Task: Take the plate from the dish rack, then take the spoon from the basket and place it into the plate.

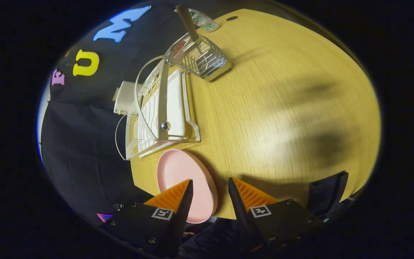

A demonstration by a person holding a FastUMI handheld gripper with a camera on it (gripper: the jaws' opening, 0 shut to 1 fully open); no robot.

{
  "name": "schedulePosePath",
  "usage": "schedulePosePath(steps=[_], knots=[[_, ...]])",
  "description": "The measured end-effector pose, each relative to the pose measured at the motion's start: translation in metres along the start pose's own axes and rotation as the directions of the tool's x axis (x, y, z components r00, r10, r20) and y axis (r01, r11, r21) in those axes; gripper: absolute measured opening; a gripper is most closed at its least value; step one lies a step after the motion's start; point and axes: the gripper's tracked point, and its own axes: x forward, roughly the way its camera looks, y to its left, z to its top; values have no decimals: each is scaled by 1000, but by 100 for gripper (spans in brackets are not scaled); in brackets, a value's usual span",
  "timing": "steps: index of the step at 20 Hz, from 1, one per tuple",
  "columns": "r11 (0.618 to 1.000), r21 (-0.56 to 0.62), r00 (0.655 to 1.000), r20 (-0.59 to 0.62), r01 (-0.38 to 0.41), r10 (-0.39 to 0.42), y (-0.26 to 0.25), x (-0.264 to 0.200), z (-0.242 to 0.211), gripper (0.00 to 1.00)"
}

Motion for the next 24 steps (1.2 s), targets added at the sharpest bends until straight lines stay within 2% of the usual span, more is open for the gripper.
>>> schedulePosePath(steps=[3, 6, 8, 13, 17, 24], knots=[[1000, -16, 992, 123, 23, -21, 5, -16, 33, 63], [999, -24, 964, 265, 41, -34, 10, -34, 73, 63], [998, -26, 930, 364, 53, -40, 15, -45, 100, 63], [995, -55, 809, 587, 87, -38, 28, -68, 161, 63], [993, -42, 749, 660, 107, -53, 31, -67, 200, 63], [996, -14, 714, 698, 89, -54, 30, -40, 240, 63]])
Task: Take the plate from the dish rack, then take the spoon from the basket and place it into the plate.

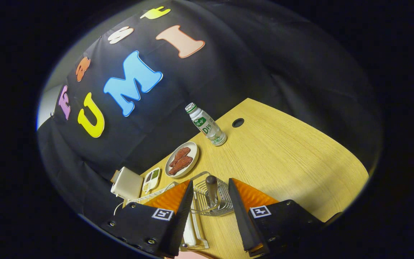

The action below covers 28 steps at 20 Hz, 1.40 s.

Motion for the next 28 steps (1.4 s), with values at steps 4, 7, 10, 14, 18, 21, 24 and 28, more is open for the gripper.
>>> schedulePosePath(steps=[4, 7, 10, 14, 18, 21, 24, 28], knots=[[1000, -1, 1000, -6, 19, -19, -6, 20, -2, 45], [1000, -7, 1000, -24, 2, -2, 0, 27, -5, 23], [997, -74, 999, 6, 35, -35, -7, 41, -9, 23], [993, -116, 1000, 1, 13, -13, 9, 23, 13, 8], [989, -146, 1000, 26, -9, 13, 24, 10, 34, 8], [982, -188, 998, 50, -33, 43, 42, -11, 52, 8], [978, -200, 996, 59, -61, 74, 62, -39, 63, 8], [965, -237, 990, 59, -114, 132, 94, -78, 59, 8]])
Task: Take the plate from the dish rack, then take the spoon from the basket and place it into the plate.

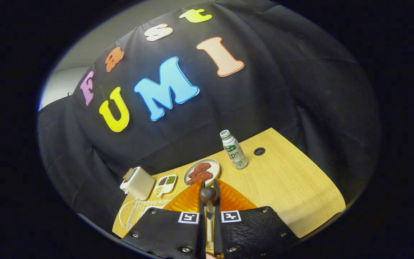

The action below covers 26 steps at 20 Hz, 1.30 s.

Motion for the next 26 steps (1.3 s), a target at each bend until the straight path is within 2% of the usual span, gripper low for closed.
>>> schedulePosePath(steps=[5, 12, 18, 26], knots=[[997, -26, 996, -47, -79, 77, 48, -38, -28, 8], [977, -107, 973, -160, -187, 169, 101, -67, -100, 8], [955, -184, 945, -276, -231, 175, 116, -75, -177, 8], [924, -272, 922, -350, -268, 164, 122, -81, -244, 8]])
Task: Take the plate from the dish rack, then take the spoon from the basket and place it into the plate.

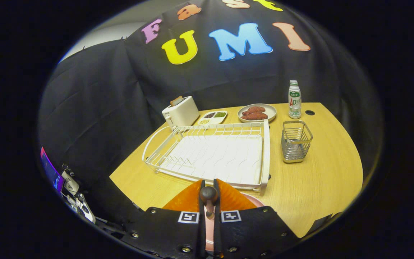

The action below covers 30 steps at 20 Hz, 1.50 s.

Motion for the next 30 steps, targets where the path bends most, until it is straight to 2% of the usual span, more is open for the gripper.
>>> schedulePosePath(steps=[12, 15, 17, 23, 30], knots=[[1000, -15, 1000, -20, -11, 11, 6, 8, -25, 8], [999, -5, 999, -13, -39, 39, 9, 5, -23, 15], [999, -8, 999, 5, -32, 32, 5, -2, -17, 22], [1000, -11, 998, 57, 3, -3, -6, -21, 8, 22], [996, -60, 979, 194, 72, -59, -22, -53, 65, 22]])
